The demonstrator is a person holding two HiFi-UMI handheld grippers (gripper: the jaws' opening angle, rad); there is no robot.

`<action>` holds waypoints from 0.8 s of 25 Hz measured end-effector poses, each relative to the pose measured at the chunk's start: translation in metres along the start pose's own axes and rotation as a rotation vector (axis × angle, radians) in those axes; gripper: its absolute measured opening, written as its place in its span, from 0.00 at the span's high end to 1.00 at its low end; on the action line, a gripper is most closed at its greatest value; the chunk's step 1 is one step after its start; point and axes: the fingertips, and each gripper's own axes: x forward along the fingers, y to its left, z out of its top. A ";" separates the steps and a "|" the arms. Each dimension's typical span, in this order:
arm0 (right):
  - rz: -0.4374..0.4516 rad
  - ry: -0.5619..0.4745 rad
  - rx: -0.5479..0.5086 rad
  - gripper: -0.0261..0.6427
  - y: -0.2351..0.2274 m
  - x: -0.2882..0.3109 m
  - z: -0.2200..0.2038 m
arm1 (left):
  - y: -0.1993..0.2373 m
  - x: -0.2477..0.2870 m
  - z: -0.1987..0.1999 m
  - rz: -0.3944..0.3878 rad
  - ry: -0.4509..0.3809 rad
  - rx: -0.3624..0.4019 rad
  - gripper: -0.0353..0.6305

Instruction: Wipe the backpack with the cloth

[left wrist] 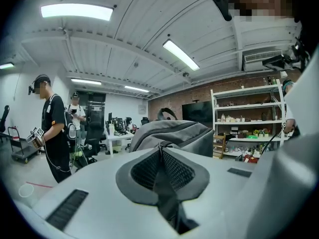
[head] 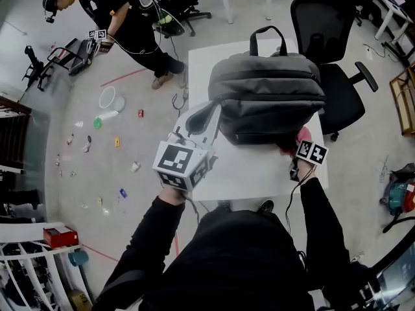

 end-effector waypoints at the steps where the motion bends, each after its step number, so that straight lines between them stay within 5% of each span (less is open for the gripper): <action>1: -0.018 -0.001 -0.023 0.86 0.010 0.001 -0.006 | 0.002 -0.001 0.000 -0.002 0.005 0.006 0.90; 6: -0.022 -0.002 -0.020 0.86 0.034 -0.001 -0.032 | 0.009 -0.006 -0.004 -0.032 0.012 -0.007 0.90; 11: 0.001 0.017 -0.030 0.86 0.062 -0.001 -0.057 | 0.004 -0.008 -0.003 -0.094 -0.008 0.089 0.90; 20: 0.220 0.048 -0.216 0.86 0.186 -0.001 -0.087 | -0.054 -0.011 0.018 -0.273 -0.056 0.158 0.90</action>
